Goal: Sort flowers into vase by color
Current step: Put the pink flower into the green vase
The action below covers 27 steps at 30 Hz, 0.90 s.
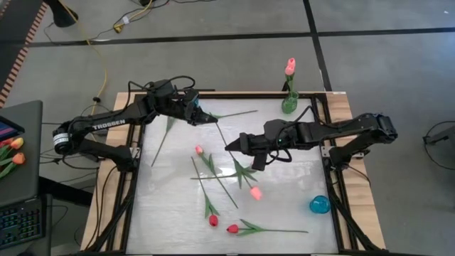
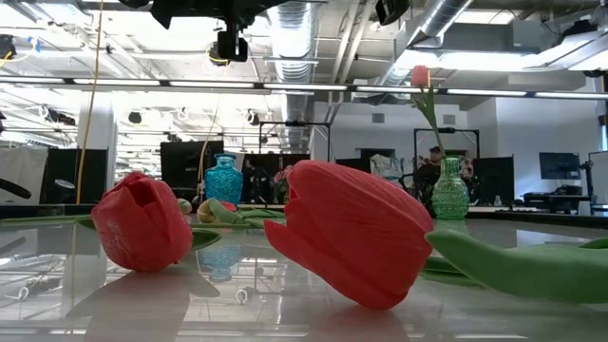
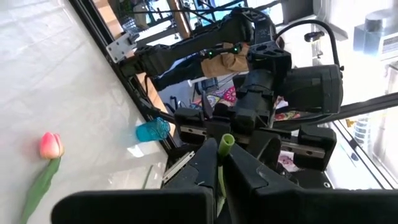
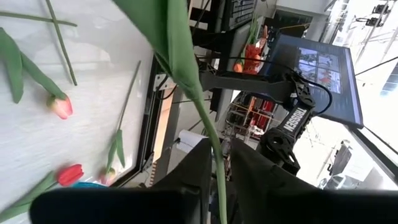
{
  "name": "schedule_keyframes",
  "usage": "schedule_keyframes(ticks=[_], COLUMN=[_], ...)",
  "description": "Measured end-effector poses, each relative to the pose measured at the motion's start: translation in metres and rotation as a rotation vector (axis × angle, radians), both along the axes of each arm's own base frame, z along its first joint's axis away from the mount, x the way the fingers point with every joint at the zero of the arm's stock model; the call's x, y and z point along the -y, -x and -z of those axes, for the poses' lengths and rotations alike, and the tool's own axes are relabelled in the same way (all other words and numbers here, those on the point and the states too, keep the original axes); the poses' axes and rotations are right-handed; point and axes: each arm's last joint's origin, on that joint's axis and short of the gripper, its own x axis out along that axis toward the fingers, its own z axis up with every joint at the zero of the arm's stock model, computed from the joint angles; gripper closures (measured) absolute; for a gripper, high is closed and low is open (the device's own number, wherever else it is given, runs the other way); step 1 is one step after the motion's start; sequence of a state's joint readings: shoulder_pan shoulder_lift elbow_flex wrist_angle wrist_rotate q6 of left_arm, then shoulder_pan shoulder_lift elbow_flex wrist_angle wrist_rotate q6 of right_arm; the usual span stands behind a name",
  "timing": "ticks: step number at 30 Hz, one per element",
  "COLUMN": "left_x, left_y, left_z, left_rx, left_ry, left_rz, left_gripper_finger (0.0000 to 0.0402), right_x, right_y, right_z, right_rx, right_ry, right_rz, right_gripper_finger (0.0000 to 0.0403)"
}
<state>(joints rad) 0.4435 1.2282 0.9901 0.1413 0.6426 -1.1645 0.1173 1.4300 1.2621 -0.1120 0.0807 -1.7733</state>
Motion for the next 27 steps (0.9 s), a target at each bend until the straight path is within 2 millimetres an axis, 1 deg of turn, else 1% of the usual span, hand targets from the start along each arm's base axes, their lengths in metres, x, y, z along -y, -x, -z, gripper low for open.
schedule_keyframes(ticks=[6, 9, 11, 15, 20, 24, 27], left_x=[0.0, 0.001, 0.003, 0.003, -0.009, -0.022, -0.029], left_y=[0.0, -0.001, -0.002, -0.002, 0.003, 0.011, 0.019], left_z=[0.0, 0.0, 0.0, 0.001, 0.003, 0.012, 0.024], left_rx=[0.001, 0.007, 0.013, 0.02, 0.011, -0.08, -0.188], left_ry=[-0.011, -0.052, -0.096, -0.176, -0.229, -0.256, -0.279], left_rz=[-0.016, -0.023, -0.012, -0.006, -0.054, -0.088, -0.099], left_gripper_finger=[0.0399, 0.0388, 0.0373, 0.0329, 0.0256, 0.0208, 0.0186], right_x=[0.0, 0.0, 0.0, 0.0, 0.0, 0.001, 0.008], right_y=[0.0, 0.0, 0.0, 0.0, 0.001, 0.009, 0.02], right_z=[0.0, 0.0, 0.0, 0.0, -0.002, -0.012, -0.026], right_rx=[0.0, 0.001, 0.002, -0.003, -0.003, 0.033, 0.103], right_ry=[-0.001, -0.018, -0.055, -0.156, -0.339, -0.492, -0.622], right_rz=[0.0, 0.005, 0.014, 0.04, 0.092, 0.137, 0.215], right_gripper_finger=[0.0346, 0.0361, 0.0371, 0.0381, 0.0378, 0.0382, 0.0383])
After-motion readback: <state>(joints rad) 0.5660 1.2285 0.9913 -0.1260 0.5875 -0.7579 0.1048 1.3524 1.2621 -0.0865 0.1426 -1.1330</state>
